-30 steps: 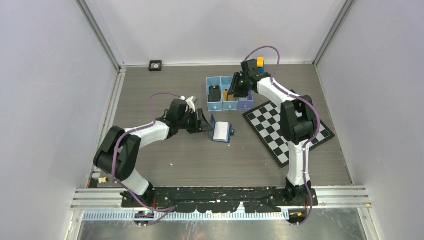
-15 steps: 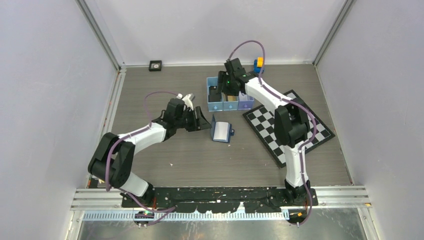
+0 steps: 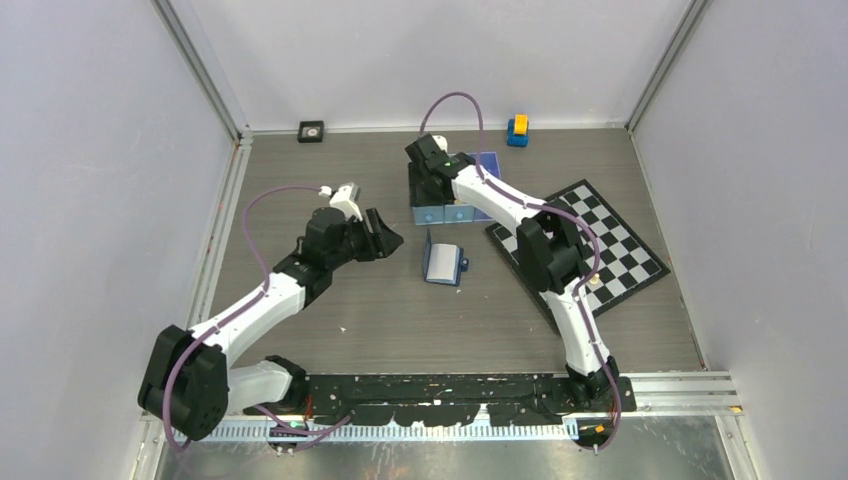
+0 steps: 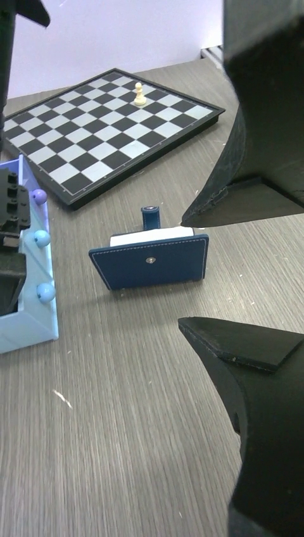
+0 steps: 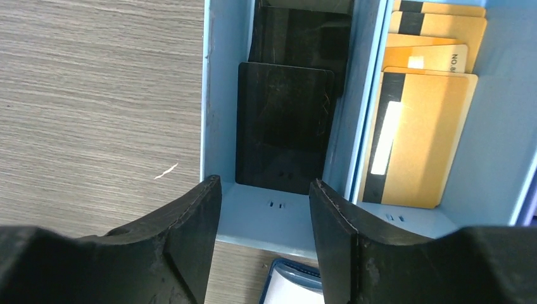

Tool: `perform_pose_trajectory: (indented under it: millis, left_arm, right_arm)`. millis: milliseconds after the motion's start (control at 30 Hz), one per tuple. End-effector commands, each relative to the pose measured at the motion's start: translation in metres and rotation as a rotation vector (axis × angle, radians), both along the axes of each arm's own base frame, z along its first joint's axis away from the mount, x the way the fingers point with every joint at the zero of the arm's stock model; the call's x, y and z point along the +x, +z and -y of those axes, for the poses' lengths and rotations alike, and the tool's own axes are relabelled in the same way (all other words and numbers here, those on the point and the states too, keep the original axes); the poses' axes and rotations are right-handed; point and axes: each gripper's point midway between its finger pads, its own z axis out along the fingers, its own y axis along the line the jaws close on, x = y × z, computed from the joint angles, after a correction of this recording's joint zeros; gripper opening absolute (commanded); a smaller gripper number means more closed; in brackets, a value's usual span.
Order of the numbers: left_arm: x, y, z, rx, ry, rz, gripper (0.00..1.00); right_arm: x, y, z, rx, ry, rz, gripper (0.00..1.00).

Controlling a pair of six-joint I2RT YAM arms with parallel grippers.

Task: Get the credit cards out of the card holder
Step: Move the storage box to the center of the board.

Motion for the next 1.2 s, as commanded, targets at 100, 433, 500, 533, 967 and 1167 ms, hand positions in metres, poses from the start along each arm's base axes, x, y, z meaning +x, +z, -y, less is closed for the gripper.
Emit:
perform_pose_trajectory:
  millis: [100,433,500,533,967,1167]
  left_arm:
    - [0.006,0.003,-0.013,0.033,0.066,0.049,0.56]
    - [0.005,0.005,-0.013,0.030,0.059,0.060,0.56]
    - [0.005,0.007,-0.014,0.029,0.064,0.067,0.56]
    - [0.005,0.007,-0.015,0.028,0.067,0.069,0.56]
    - [0.001,0.023,-0.029,0.028,0.127,0.122,0.56]
    - [-0.003,0.036,-0.042,0.028,0.178,0.175,0.56]
  right_arm:
    - [0.008,0.074,0.011,-0.009,0.009,0.160,0.59]
    - [0.022,0.060,0.048,-0.073,-0.081,0.156,0.66]
    - [0.024,0.050,0.050,-0.069,-0.083,0.131,0.64]
    - [0.025,0.043,0.049,-0.067,-0.082,0.116,0.63]
    - [-0.006,0.027,-0.022,0.013,0.075,0.055,0.20]
    - [-0.050,0.045,-0.082,0.018,0.271,0.118,0.09]
